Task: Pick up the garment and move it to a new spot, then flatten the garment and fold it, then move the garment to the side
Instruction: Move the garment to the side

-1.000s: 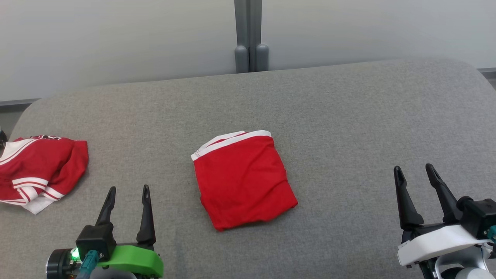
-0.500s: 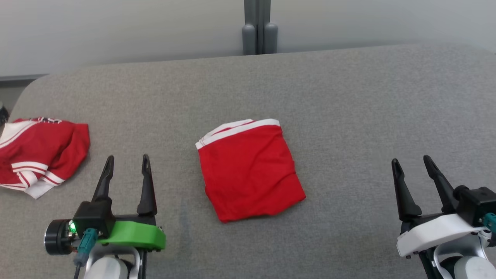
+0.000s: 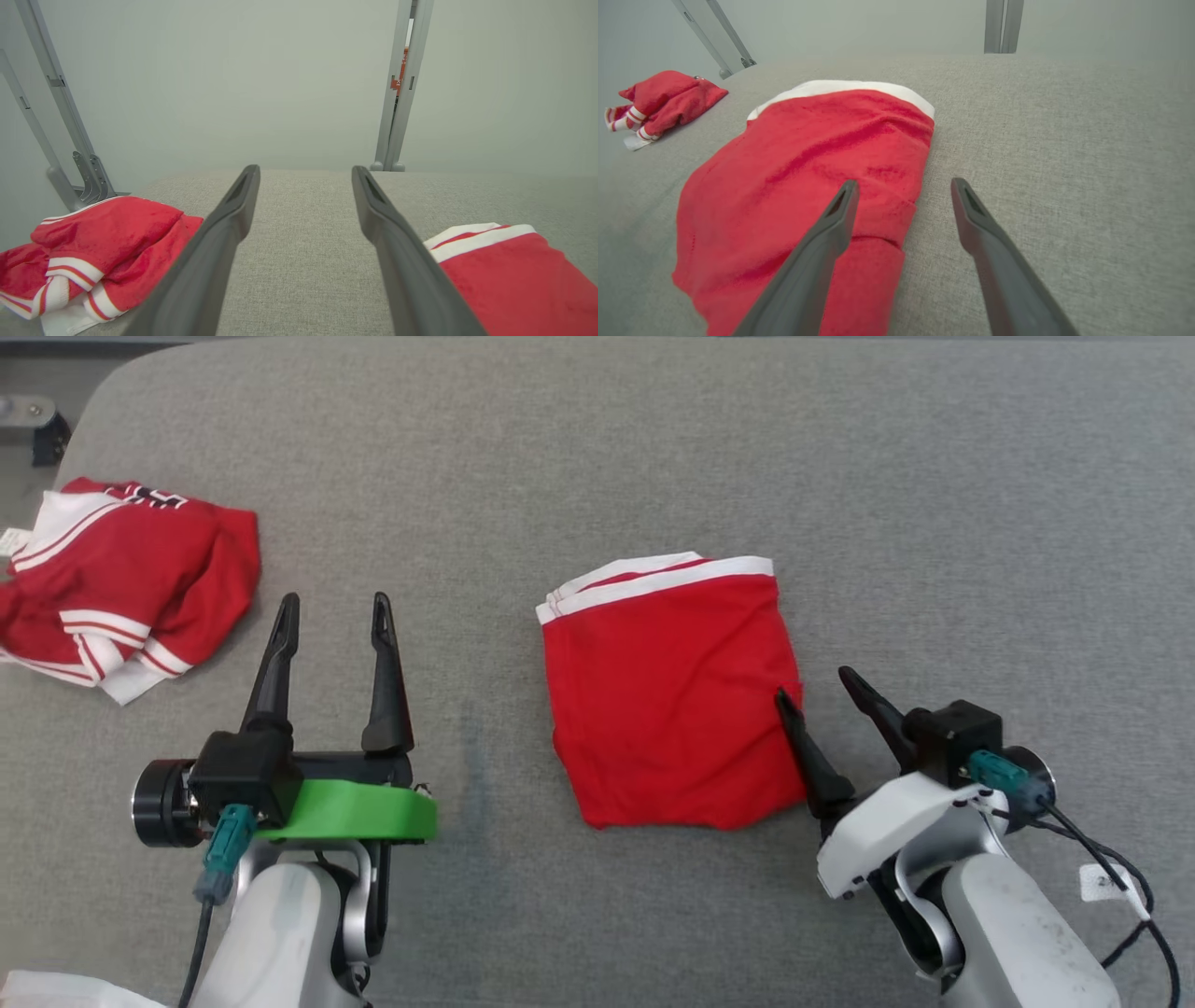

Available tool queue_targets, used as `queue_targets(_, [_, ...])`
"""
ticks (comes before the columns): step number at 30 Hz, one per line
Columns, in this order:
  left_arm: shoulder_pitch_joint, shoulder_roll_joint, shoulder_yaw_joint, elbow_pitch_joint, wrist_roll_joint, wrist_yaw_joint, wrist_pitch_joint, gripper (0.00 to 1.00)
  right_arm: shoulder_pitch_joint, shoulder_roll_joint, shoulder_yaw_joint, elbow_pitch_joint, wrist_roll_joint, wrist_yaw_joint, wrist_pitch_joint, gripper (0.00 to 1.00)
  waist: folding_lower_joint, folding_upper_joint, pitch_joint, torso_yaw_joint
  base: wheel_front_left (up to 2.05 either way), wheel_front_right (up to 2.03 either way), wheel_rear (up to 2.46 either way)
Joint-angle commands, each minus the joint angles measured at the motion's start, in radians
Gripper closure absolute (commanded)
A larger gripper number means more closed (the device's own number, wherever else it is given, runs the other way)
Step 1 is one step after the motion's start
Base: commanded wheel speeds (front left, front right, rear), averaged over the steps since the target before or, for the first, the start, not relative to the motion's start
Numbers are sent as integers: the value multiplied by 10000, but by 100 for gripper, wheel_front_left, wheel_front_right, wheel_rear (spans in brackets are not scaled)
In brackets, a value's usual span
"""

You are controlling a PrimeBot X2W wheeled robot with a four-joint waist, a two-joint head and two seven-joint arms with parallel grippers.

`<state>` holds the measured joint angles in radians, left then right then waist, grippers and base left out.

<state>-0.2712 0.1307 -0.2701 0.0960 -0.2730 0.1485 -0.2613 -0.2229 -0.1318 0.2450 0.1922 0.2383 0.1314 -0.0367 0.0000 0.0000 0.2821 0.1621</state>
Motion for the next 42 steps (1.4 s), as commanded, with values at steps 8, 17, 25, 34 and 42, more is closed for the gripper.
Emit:
queue_targets(8, [-178, -326, 283, 69, 305, -267, -48, 0, -767, 7, 585, 1912, 405, -8, 501, 100, 0, 0, 634, 816, 0, 0, 0])
queue_targets(17, [117, -228, 659, -156, 731, -397, -42, 0, -815, -302, 742, 1518, 625, -16, -212, 100, 0, 0, 536, -68, 0, 0, 0])
queue_targets(25, [284, 114, 774, -370, 926, -474, -43, 0, -896, -661, 997, 1536, 1037, -16, -581, 100, 0, 0, 460, -2305, 0, 0, 0])
queue_targets(34, [279, 406, 575, -876, 1101, -505, 427, 0, -1428, -1071, 856, 2143, 1543, -16, -1087, 100, 0, 0, 665, -4361, 0, 0, 0])
queue_targets(42, [-468, 819, 247, -1605, 1464, -723, 1081, 0, -3293, -1528, 646, 3092, 1840, -15, -1628, 100, 0, 0, 1586, -4849, 0, 0, 0])
